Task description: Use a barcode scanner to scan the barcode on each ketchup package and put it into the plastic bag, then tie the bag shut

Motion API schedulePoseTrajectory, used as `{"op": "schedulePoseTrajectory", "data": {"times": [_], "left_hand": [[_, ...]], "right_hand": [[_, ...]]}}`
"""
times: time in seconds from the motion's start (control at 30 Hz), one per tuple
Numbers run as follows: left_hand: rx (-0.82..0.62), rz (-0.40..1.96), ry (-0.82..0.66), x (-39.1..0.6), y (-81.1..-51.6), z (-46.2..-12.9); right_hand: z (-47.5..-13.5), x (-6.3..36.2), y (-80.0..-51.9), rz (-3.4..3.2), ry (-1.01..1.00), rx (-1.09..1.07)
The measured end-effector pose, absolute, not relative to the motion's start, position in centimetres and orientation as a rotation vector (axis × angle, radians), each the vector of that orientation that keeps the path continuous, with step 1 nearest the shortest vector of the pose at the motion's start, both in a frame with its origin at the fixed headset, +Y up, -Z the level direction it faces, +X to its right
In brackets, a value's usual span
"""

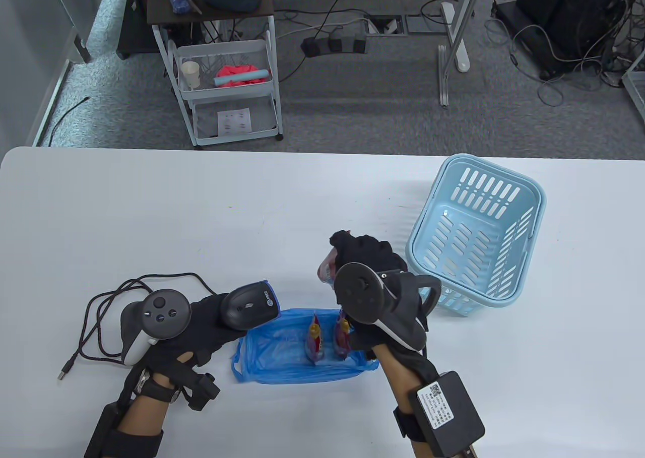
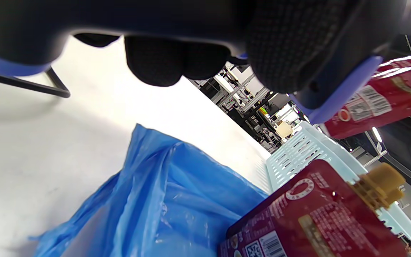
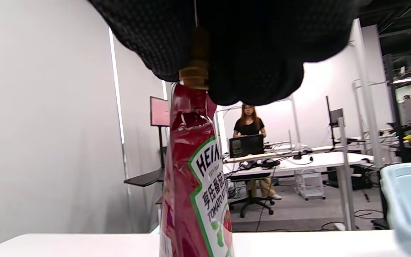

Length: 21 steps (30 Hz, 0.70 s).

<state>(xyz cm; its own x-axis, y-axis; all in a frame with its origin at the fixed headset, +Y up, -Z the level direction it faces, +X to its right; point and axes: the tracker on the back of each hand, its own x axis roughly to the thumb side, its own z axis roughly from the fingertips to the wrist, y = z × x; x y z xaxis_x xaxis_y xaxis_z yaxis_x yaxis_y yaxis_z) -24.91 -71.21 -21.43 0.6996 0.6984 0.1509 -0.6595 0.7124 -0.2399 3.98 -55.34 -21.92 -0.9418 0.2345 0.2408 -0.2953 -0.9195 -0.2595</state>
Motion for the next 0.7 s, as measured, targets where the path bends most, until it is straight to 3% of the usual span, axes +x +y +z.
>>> {"op": "schedulePoseTrajectory", "data": {"times": [0.3, 0.7], "left_hand": [[-0.172, 0.755, -0.251, -24.7, -71.3, -21.4], [-0.185, 0.73, -0.262, -24.5, -71.3, -21.4]], "right_hand": [[-22.3, 0.5, -57.9, 2.833, -0.29, 0.415], [-22.2, -1.1, -59.5, 2.837, -0.191, 0.477]]}}
